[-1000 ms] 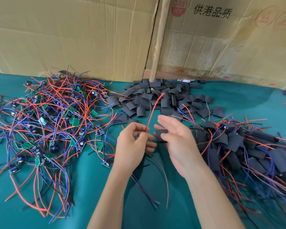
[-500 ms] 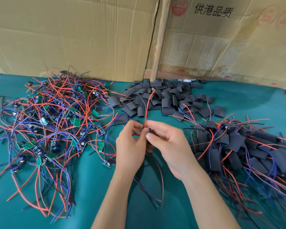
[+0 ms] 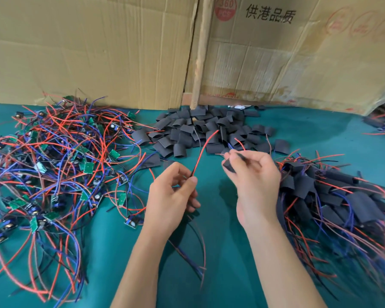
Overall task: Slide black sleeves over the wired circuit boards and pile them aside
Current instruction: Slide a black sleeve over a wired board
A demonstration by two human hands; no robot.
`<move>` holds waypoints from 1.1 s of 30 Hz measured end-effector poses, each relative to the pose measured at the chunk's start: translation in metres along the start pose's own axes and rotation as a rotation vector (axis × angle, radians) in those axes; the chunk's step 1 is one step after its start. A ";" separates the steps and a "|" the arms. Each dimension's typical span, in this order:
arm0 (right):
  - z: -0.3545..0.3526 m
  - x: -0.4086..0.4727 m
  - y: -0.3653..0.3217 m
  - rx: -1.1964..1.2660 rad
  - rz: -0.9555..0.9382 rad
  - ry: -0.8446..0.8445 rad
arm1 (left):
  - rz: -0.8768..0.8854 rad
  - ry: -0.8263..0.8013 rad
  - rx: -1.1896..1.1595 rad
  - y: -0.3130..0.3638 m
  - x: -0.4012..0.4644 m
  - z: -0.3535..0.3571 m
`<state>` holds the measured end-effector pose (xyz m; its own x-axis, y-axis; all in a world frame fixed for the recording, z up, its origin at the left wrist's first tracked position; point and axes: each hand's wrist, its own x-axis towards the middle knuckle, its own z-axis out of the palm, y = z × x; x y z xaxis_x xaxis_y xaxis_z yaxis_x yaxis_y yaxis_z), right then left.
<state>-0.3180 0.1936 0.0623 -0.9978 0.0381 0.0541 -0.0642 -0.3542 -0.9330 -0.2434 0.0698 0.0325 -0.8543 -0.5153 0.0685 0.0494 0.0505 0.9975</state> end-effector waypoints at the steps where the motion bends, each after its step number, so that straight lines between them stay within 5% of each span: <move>1: -0.003 0.004 -0.003 0.044 -0.020 0.059 | 0.004 -0.041 0.017 0.000 -0.001 0.001; 8: -0.004 0.009 -0.015 0.189 -0.069 0.190 | 0.042 -0.157 0.179 -0.003 -0.004 0.010; 33: -0.011 0.008 -0.023 0.051 -0.100 0.083 | 0.265 -0.170 0.519 -0.007 -0.006 0.014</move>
<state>-0.3242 0.2122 0.0806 -0.9817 0.1523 0.1146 -0.1663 -0.3915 -0.9050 -0.2455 0.0845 0.0247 -0.9204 -0.2859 0.2669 0.0497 0.5913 0.8049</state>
